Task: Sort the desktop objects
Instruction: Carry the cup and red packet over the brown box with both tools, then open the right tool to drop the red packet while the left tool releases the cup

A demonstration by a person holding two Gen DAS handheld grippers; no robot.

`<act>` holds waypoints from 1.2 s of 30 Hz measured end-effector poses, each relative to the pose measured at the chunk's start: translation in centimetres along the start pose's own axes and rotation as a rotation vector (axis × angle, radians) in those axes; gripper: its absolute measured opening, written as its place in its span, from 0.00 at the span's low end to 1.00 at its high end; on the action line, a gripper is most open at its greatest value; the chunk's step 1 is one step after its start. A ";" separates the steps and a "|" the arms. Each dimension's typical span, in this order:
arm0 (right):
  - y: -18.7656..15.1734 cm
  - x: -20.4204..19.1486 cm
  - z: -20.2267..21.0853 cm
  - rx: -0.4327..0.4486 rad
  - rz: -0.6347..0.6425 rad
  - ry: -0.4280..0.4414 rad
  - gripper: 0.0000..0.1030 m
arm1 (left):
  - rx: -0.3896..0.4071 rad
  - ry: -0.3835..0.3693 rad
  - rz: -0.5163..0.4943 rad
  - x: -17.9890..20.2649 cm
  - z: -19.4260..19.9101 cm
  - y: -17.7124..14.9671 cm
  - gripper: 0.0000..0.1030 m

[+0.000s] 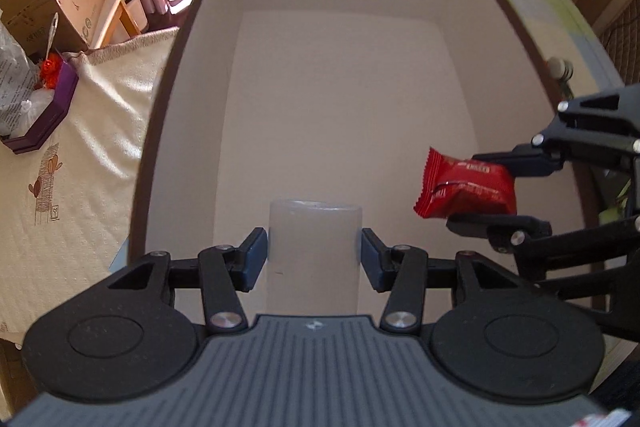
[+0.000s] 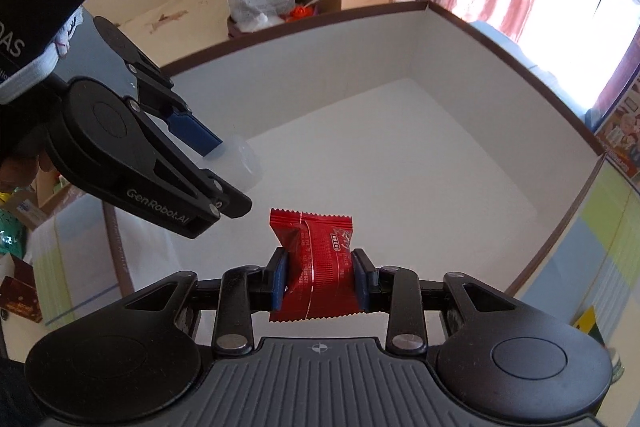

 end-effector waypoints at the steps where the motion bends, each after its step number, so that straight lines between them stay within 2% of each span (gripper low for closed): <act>1: 0.0 0.1 -0.2 -0.005 0.001 0.000 0.30 | -0.005 0.003 -0.007 -0.1 -0.3 0.0 0.44; 8: 0.3 0.5 -1.1 -0.031 0.009 0.002 0.30 | -0.006 0.014 -0.040 -0.2 -1.1 0.2 0.44; 12: 0.4 0.8 -1.3 -0.043 0.010 -0.001 0.30 | 0.002 -0.005 -0.050 0.0 -0.8 0.6 0.53; 16: 0.6 1.2 -1.3 -0.032 0.025 -0.017 0.30 | 0.015 -0.010 -0.069 0.4 -0.4 0.8 0.56; 17: 0.8 1.2 -1.3 -0.029 0.029 -0.018 0.32 | 0.022 -0.013 -0.074 0.6 -0.2 0.8 0.60; 19: 0.8 1.0 -0.9 -0.016 0.041 -0.019 0.43 | 0.037 -0.022 -0.082 1.0 0.2 0.8 0.64; 20: 0.9 0.9 -0.7 -0.006 0.048 -0.021 0.55 | 0.042 -0.023 -0.085 1.1 0.4 0.8 0.66; 21: 0.9 0.8 -0.4 0.005 0.057 -0.025 0.63 | 0.049 -0.021 -0.088 1.2 0.6 0.8 0.67; 25: 0.8 0.6 0.7 0.027 0.080 -0.033 0.70 | 0.077 -0.013 -0.097 1.4 1.5 1.0 0.75; 28: 0.8 0.4 1.4 0.047 0.082 -0.037 0.80 | 0.098 -0.012 -0.093 1.5 2.6 0.9 0.76; 30: 0.8 0.2 2.0 0.062 0.083 -0.044 0.85 | 0.111 -0.015 -0.088 1.5 3.3 0.8 0.81; 36: 0.2 -0.2 4.4 0.084 0.070 -0.057 0.94 | 0.142 -0.002 -0.080 1.7 4.9 0.6 0.85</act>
Point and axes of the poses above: each gripper's, at about its wrist camera, not at the fingertips, and z roughly against the way its jaws point, x to its right, y to its top, the point moved 8 cm from there along -z, roughly the way its jaws point, and after that the axes turned 9 degrees about z, right-handed, at the moved point
